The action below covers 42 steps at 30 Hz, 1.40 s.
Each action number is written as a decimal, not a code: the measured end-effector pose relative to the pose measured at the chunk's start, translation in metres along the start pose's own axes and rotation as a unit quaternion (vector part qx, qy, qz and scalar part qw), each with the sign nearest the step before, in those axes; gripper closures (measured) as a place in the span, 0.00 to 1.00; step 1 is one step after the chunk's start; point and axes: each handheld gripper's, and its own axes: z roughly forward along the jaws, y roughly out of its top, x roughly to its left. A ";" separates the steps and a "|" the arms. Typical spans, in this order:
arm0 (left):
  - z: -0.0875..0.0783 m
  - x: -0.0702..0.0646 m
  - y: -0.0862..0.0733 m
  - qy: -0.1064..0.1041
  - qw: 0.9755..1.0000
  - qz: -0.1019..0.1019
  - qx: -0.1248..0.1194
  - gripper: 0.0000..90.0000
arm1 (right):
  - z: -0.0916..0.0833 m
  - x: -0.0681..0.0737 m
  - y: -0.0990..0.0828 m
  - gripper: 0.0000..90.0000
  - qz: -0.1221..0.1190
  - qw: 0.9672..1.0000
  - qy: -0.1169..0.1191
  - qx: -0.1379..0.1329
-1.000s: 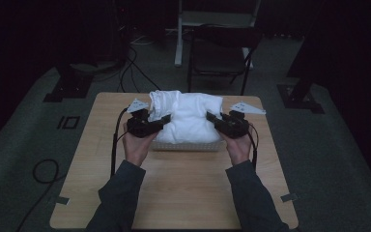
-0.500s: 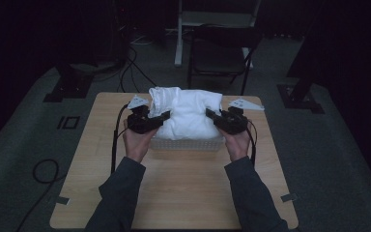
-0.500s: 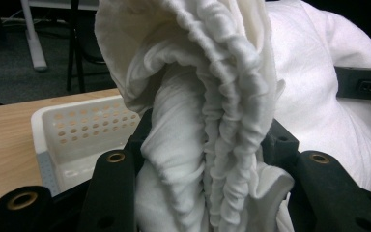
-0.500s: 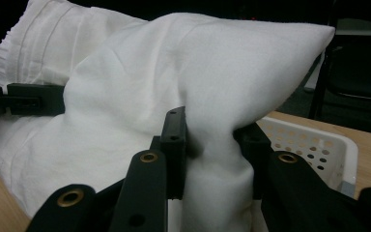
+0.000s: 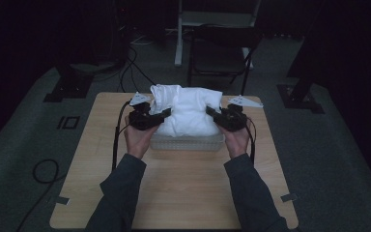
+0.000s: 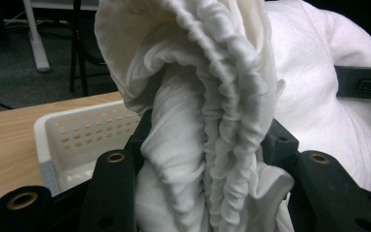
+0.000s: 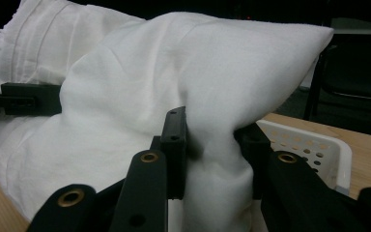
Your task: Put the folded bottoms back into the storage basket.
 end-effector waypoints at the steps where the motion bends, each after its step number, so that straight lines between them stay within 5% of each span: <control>1: 0.001 0.000 0.001 0.001 1.000 0.000 0.001 0.59 | 0.001 -0.001 0.000 0.79 0.002 1.000 -0.001 0.000; 42: 0.038 0.024 0.007 0.019 0.999 -0.039 0.018 0.59 | 0.034 -0.018 0.006 0.80 0.021 0.999 -0.030 0.023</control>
